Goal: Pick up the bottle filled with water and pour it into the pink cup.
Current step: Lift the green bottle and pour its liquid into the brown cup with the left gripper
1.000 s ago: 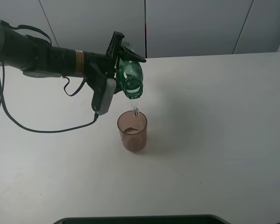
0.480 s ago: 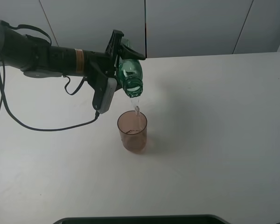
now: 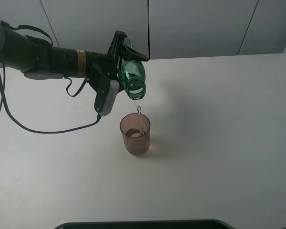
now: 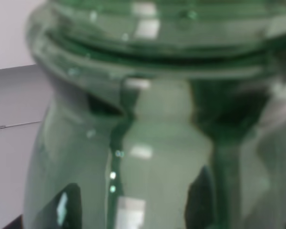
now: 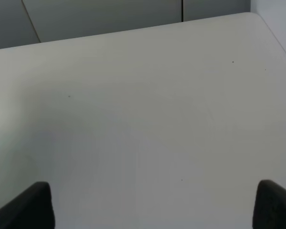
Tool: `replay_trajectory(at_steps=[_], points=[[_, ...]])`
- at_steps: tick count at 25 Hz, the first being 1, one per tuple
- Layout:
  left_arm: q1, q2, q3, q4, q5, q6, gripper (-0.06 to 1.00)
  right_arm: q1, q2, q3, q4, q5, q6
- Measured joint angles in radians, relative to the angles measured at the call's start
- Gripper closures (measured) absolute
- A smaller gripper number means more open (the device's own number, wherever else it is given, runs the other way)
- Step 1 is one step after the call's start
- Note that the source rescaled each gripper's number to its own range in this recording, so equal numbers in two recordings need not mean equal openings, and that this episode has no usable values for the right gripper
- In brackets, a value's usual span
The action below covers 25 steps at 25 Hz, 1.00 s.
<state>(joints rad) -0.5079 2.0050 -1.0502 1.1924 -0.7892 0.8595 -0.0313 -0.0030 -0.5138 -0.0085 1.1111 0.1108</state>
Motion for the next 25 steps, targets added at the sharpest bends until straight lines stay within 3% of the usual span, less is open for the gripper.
replay_trajectory(at_steps=[25], points=[[0.000, 0.000, -0.002, -0.046, 0.000, 0.059, 0.92, 0.000, 0.000, 0.000, 0.000, 0.000, 0.000]])
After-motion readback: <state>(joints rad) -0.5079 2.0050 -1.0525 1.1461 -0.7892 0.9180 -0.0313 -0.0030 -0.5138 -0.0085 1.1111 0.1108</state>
